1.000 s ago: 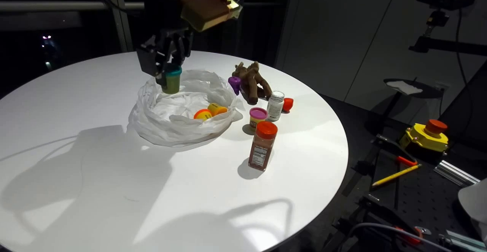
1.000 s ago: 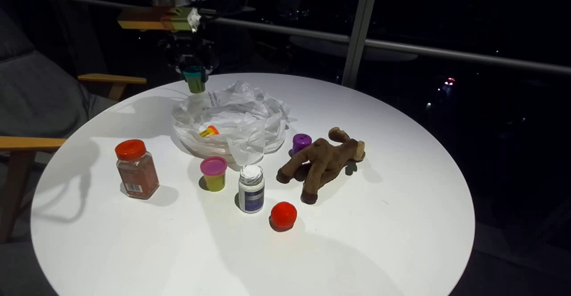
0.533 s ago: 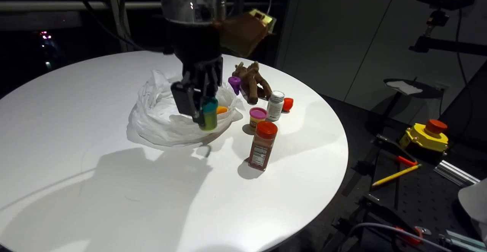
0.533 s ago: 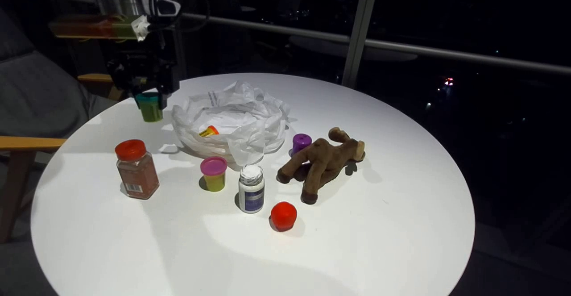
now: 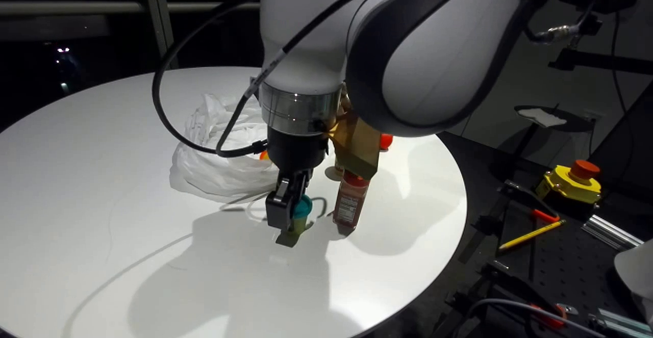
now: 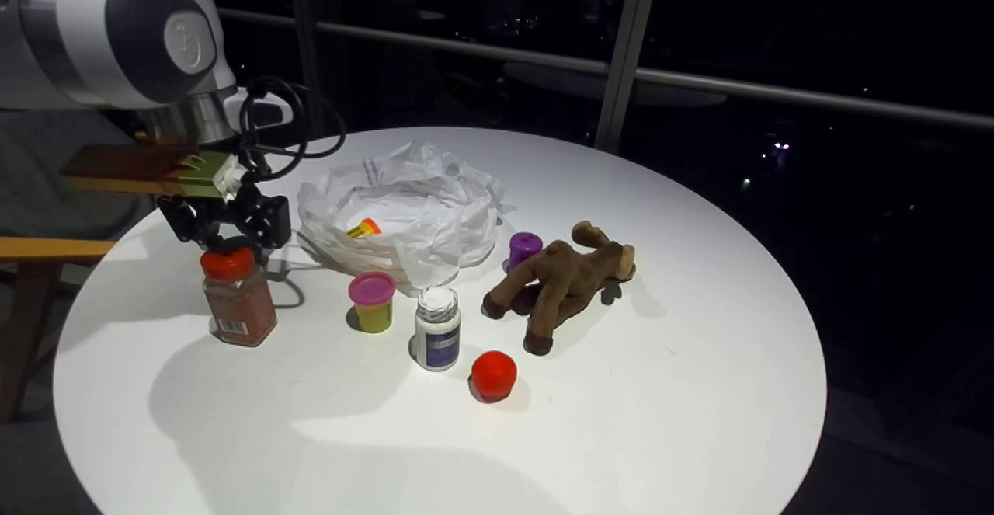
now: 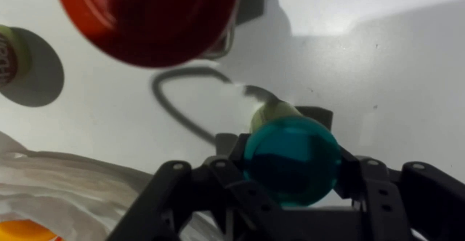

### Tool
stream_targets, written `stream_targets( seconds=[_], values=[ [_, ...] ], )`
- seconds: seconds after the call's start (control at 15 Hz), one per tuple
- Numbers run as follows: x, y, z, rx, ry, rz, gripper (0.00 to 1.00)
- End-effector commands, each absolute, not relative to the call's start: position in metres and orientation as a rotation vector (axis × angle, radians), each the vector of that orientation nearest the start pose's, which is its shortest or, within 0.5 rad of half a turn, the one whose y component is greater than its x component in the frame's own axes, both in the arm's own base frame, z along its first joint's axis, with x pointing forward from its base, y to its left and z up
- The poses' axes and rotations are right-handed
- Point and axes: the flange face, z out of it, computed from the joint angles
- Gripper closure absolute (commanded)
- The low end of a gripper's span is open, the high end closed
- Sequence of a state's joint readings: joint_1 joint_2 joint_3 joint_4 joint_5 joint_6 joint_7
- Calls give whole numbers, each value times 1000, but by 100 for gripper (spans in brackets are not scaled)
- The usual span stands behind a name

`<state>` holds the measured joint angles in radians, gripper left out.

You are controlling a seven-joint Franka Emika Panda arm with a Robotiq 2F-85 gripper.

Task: Remove the objects from the white plastic and put them on the table

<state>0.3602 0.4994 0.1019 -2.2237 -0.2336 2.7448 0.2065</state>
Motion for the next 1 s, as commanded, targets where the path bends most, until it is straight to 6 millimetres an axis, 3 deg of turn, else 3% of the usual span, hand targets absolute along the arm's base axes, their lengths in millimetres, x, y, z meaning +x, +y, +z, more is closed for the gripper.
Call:
stream_targets(
  seconds=[0.0,0.13,0.2,0.4,0.67,0.93],
  values=[
    [480,254,159,-3061,-770,-210,32],
    [479,255,168,-3055,-790,-224,32],
    [479,260,179,-3048,-778,-229,27],
    [492,268,213,-3040,-706,-304,0],
    [534,253,248,-3064,-558,-462,0],
    [571,212,241,-3133,-360,-499,0]
  ],
)
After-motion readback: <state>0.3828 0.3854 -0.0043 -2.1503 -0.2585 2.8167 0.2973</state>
